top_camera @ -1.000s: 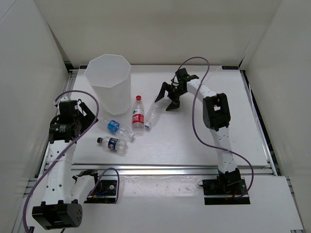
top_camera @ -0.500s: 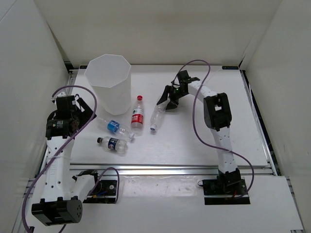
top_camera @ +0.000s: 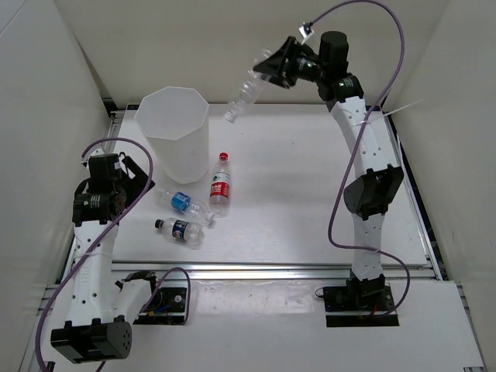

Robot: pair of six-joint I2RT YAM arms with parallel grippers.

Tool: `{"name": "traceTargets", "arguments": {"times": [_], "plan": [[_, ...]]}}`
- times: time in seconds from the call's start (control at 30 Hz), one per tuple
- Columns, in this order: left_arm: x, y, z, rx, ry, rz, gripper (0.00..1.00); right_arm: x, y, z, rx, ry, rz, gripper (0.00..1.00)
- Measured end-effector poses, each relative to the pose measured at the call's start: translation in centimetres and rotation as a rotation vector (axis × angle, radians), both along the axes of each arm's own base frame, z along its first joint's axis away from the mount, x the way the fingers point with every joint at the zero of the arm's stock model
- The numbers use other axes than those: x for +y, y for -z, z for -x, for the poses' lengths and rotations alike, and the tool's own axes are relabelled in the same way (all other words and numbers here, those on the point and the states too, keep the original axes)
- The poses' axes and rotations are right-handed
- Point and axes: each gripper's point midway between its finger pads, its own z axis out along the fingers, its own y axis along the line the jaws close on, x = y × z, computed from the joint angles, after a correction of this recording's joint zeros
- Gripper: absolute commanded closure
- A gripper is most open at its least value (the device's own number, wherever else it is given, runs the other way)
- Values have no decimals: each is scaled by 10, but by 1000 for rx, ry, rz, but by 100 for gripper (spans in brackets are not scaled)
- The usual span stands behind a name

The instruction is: Put the plastic bottles in the bin

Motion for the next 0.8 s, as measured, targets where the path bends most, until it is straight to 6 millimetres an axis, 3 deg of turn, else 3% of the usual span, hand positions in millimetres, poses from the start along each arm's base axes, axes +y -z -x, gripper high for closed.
{"name": "traceTargets", "arguments": {"times": [0.1, 0.17, 0.4, 0.6, 0.67, 0.8], "plan": [[-3, 5, 2, 34, 26, 5, 0, 31, -54, 14, -109, -31, -126, 78], [-4, 8, 2, 81, 47, 2, 0, 49, -73, 19, -157, -36, -187, 78], [-1, 7, -8, 158, 117, -37, 0, 91, -85, 22, -288, 50, -202, 70], [-2, 1, -15, 151, 145, -44, 0, 107, -93, 20, -481, 135, -138, 69], [-2, 1, -15, 152, 148, -43, 0, 111, -93, 21, -534, 147, -107, 64], [-1, 2, -15, 152, 143, -40, 0, 126, -91, 33, -601, 111, -79, 27]]}}
